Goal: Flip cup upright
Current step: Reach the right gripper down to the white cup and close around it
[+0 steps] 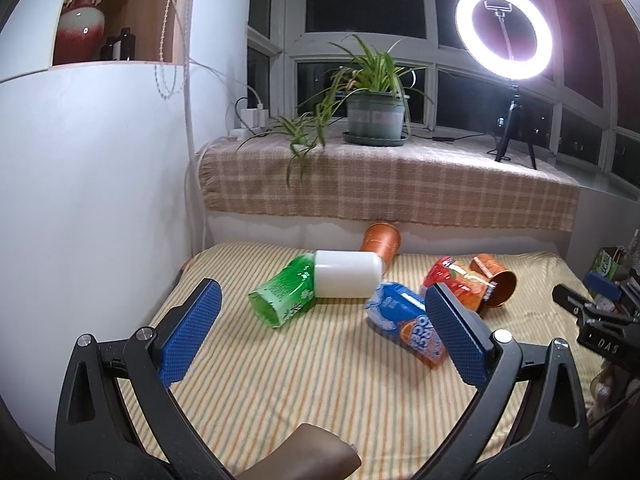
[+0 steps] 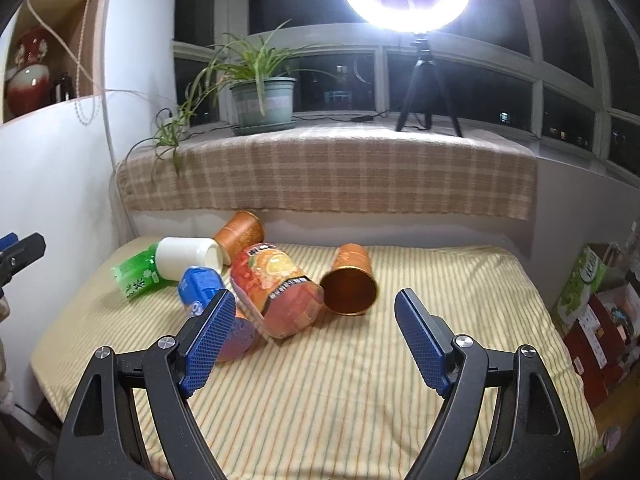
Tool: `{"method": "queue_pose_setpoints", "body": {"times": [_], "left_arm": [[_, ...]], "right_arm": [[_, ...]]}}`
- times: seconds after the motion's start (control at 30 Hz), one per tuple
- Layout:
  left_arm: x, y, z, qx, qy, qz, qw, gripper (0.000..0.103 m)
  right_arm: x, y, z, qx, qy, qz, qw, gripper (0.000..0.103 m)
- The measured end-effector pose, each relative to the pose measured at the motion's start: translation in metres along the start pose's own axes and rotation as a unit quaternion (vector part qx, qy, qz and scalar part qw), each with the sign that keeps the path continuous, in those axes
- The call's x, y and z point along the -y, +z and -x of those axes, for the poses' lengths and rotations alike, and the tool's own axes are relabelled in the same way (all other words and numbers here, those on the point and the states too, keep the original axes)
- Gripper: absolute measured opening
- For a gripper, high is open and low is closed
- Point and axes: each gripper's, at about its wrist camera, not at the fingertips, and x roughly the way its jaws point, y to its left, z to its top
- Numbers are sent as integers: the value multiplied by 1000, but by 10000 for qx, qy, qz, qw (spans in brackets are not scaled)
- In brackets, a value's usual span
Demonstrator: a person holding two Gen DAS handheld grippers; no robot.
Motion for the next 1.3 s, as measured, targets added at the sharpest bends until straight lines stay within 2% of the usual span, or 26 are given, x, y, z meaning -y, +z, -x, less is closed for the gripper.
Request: {"method": "queue_pose_setpoints", "body": {"times": [0.33,0.5,0.57,0.7,0.83,0.9,1.3], "left_arm": [[-36,-13,-9,-212,348,91,9991,103],[-54,-21,-10,-296,507,127,9982,103],[-61,-24,-10,-350,574,159,9976,103],[-74,-31,-10,-425,728,229,9962,103],[-87,-36,-11,-497,866,316,9945,103],[-93,-39,-12,-541,910,352,9938,103],[-124,-48,-24,-760,1251,528,9878,103]], "right_arm": [[-33,25,-44,-239,769,764,9938,82],[-54,40,-77,-519,1287,1207,9829,82],[-66,46,-91,-622,1483,1542,9749,82],[-94,56,-118,-928,1967,2374,9467,82],[-125,62,-145,-1204,2296,3126,9139,82],[-142,62,-159,-1399,2456,3492,8934,82],[-197,45,-230,-2073,2424,4883,8123,82]]}}
